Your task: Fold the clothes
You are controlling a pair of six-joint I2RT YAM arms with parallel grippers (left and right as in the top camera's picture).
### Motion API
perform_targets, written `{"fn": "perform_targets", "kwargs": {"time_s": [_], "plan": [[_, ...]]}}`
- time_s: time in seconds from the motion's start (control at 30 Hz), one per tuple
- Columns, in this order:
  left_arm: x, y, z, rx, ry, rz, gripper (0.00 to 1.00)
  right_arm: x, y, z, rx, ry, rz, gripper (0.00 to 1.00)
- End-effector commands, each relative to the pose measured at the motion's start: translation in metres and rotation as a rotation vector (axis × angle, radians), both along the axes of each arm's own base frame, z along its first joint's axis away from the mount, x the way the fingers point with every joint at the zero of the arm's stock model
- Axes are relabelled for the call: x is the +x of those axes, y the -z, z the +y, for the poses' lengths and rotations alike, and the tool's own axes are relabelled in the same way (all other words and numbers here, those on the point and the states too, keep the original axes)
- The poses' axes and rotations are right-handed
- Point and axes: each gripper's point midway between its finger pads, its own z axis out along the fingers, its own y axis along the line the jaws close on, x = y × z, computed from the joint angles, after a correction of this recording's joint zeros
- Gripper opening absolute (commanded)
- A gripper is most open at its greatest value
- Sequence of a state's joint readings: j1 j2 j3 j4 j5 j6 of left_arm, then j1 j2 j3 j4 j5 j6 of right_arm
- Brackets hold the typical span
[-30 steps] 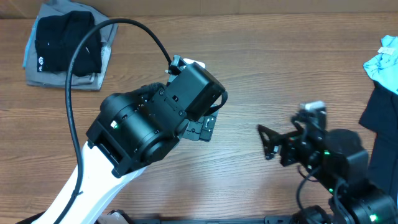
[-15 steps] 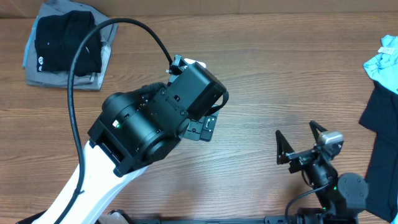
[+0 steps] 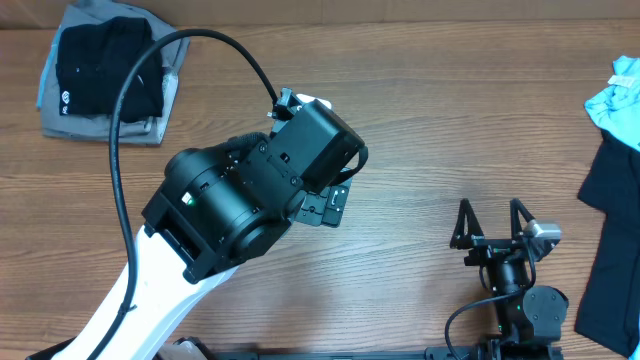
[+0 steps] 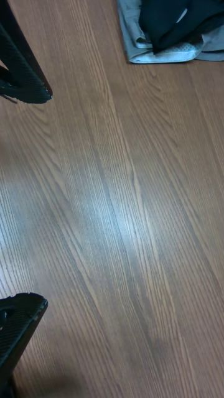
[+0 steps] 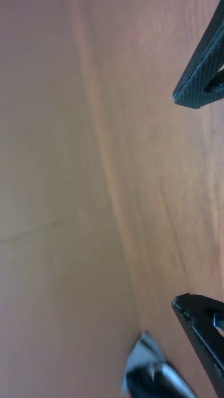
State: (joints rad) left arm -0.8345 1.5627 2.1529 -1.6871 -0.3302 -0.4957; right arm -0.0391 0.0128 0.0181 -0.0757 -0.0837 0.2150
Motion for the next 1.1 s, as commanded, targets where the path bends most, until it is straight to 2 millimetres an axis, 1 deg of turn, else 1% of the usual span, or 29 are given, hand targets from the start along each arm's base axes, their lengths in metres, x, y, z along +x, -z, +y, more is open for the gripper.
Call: {"fn": "perform_targets", "kwargs": {"time_s": [0.0,0.87,1.0,1.07], "plan": [[0.0023,0.0007,-0.0002,0.007,-0.015,-0.006,1.00,0.0002,0.0048,-0.0146,0.012,0.085,0.009,1.00],[0.0021,0.0011,0.0003,0.009,-0.016,-0.004,1.00,0.0003,0.0049,-0.0128,0.018,0.074,0.009,1.00],[0.0051,-0.0023,-0.0041,-0.020,-0.017,-0.019,1.00,0.0003,0.0048,-0.0127,0.018,0.074,0.009,1.00],[0.0076,-0.0080,-0.0072,-0.050,-0.016,-0.045,1.00,0.0003,0.0049,-0.0128,0.018,0.074,0.009,1.00]]}}
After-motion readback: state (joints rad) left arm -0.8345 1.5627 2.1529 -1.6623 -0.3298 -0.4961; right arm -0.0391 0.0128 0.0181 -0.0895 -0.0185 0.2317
